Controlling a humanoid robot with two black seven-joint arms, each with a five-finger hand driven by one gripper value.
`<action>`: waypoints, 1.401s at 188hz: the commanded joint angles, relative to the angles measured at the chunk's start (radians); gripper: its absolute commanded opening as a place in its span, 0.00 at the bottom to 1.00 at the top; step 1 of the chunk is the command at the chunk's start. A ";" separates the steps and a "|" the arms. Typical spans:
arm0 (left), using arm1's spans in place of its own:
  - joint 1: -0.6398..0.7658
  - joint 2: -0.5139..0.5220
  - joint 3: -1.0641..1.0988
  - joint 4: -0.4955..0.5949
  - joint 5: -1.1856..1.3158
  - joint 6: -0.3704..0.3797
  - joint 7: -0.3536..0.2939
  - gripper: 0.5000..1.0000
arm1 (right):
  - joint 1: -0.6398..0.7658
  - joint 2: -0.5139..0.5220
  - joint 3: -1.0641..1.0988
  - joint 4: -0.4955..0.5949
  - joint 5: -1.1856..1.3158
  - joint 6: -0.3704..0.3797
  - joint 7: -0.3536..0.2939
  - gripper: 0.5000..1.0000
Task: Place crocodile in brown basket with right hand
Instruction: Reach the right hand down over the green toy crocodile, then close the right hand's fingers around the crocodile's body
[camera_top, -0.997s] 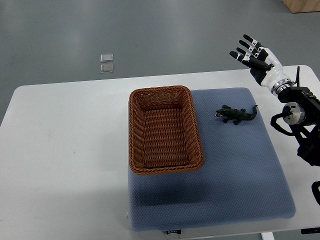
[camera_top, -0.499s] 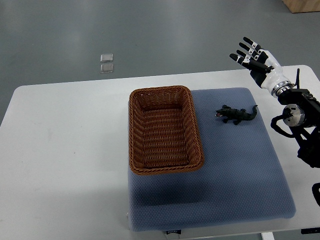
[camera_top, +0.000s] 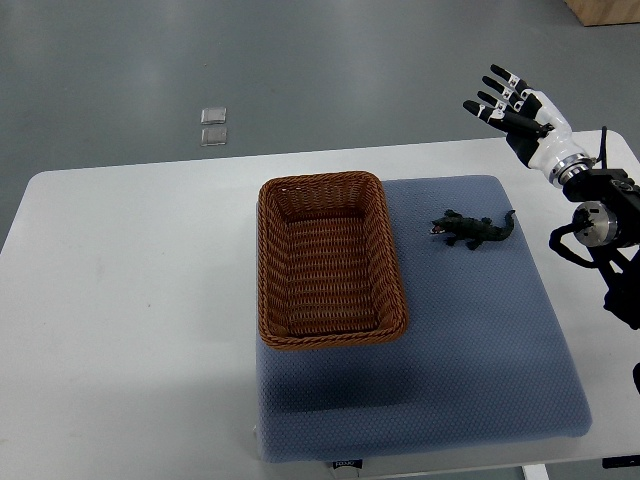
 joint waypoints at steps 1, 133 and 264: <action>0.000 0.000 0.000 0.000 0.000 0.000 0.000 1.00 | 0.005 -0.032 -0.060 0.010 -0.029 0.002 0.002 0.86; 0.000 0.000 0.000 0.000 0.000 0.000 0.000 1.00 | 0.192 -0.333 -0.708 0.203 -0.592 0.069 0.105 0.86; 0.000 0.000 0.000 0.000 0.000 0.000 0.000 1.00 | 0.195 -0.302 -0.916 0.133 -0.779 -0.138 0.105 0.85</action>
